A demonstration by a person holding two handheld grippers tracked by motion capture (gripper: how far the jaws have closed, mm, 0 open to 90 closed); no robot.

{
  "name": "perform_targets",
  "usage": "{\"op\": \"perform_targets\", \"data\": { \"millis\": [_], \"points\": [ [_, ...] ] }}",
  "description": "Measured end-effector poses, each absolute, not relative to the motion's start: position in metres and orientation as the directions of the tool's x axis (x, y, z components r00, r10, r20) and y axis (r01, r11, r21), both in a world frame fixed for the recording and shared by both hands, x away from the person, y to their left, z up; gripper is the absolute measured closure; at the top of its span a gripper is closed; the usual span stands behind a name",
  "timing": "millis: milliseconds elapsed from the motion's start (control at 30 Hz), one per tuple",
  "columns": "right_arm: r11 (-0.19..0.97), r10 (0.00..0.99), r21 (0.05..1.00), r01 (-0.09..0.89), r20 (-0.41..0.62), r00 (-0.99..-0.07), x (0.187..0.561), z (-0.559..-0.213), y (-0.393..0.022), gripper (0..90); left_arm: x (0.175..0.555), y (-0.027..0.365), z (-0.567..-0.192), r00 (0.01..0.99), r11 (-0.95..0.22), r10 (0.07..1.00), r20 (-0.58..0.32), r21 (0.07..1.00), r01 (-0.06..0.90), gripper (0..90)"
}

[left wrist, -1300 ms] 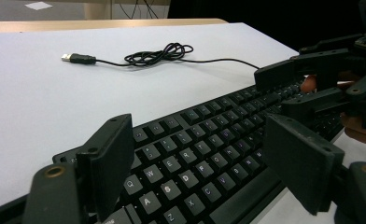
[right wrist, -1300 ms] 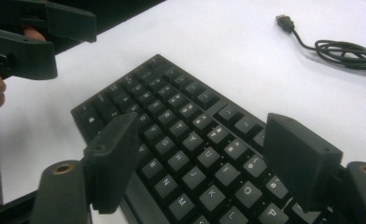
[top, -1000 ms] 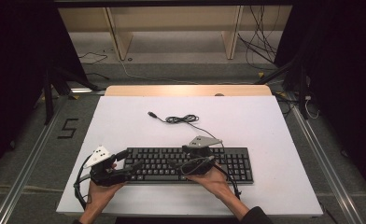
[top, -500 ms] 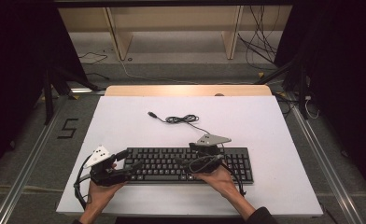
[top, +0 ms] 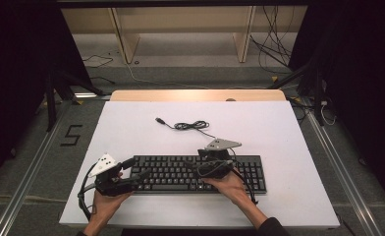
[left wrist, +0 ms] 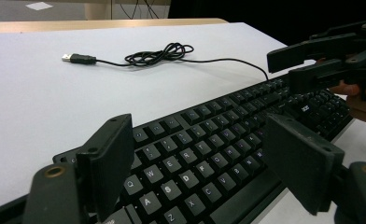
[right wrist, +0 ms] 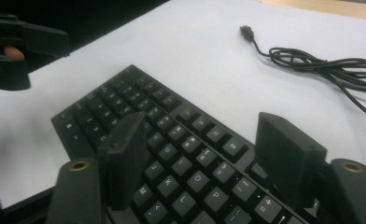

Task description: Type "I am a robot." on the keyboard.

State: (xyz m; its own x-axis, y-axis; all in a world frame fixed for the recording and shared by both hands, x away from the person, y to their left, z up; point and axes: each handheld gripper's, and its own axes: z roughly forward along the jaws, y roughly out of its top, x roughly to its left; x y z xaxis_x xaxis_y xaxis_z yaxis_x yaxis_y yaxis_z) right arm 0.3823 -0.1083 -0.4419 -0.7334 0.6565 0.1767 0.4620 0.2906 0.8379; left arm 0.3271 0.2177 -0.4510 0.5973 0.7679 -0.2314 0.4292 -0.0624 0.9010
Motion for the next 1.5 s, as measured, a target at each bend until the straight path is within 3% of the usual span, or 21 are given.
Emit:
{"op": "perform_targets", "data": {
  "millis": [367, 567, 1500],
  "points": [
    [0.331, 0.669, 0.8, 0.501, 0.176, -0.722, 0.39, -0.45, -0.103, 76.6, 0.327, 0.218, -0.451, 0.599, -0.066, 0.768, -0.229, 0.901, 0.429, 24.7],
    [0.353, 0.667, 0.783, 0.511, 0.172, -0.725, 0.391, -0.455, -0.099, 88.3, 0.327, 0.218, -0.451, 0.598, -0.063, 0.768, -0.231, 0.901, 0.429, 24.7],
    [0.439, 0.679, 0.712, 0.548, 0.137, -0.721, 0.393, -0.474, -0.082, 90.0, 0.327, 0.218, -0.451, 0.602, -0.065, 0.765, -0.228, 0.903, 0.424, 24.7]
  ]
}}
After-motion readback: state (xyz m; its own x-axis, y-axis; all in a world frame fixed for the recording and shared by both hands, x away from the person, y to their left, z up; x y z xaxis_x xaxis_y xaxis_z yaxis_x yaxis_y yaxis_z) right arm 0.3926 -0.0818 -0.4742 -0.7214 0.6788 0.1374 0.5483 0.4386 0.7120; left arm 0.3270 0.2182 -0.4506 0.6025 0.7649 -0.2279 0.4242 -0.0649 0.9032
